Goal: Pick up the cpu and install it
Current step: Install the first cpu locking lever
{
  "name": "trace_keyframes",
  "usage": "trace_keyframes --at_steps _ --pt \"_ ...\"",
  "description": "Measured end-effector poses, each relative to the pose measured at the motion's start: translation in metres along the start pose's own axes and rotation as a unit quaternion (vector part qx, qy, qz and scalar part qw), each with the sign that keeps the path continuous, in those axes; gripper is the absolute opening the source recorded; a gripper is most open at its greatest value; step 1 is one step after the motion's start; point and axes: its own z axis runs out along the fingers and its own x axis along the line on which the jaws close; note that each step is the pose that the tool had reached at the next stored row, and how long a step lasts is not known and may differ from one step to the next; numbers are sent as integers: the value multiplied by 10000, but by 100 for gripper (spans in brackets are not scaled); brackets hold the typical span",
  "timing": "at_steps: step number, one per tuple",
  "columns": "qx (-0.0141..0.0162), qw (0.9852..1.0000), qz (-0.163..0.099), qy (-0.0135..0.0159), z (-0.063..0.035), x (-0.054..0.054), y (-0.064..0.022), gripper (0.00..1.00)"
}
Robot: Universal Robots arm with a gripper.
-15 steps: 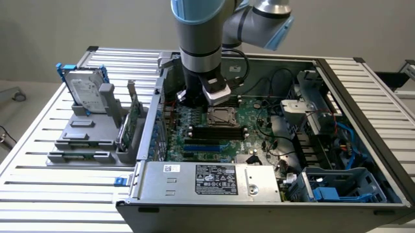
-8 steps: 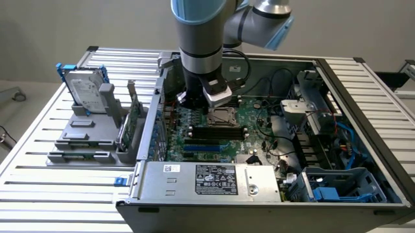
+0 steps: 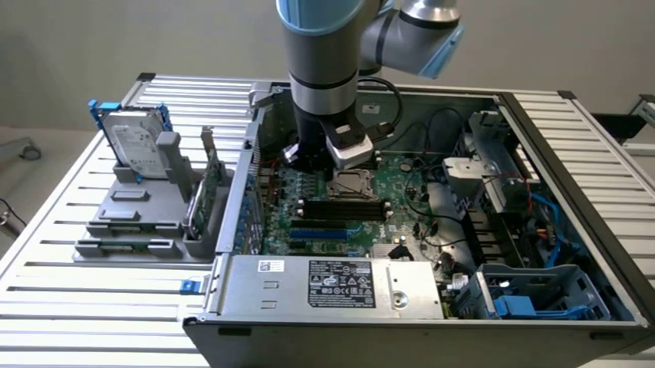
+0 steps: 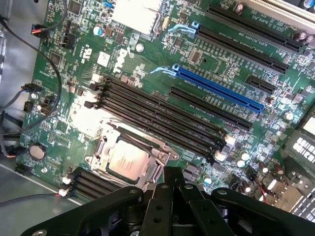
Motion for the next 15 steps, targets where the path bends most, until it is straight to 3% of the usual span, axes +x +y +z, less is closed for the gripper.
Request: trace_keyframes --at_steps 7,15 --pt "-13 10000 -1 -5 3 34 44 11" --pt "-23 10000 2 8 137 12 64 11"
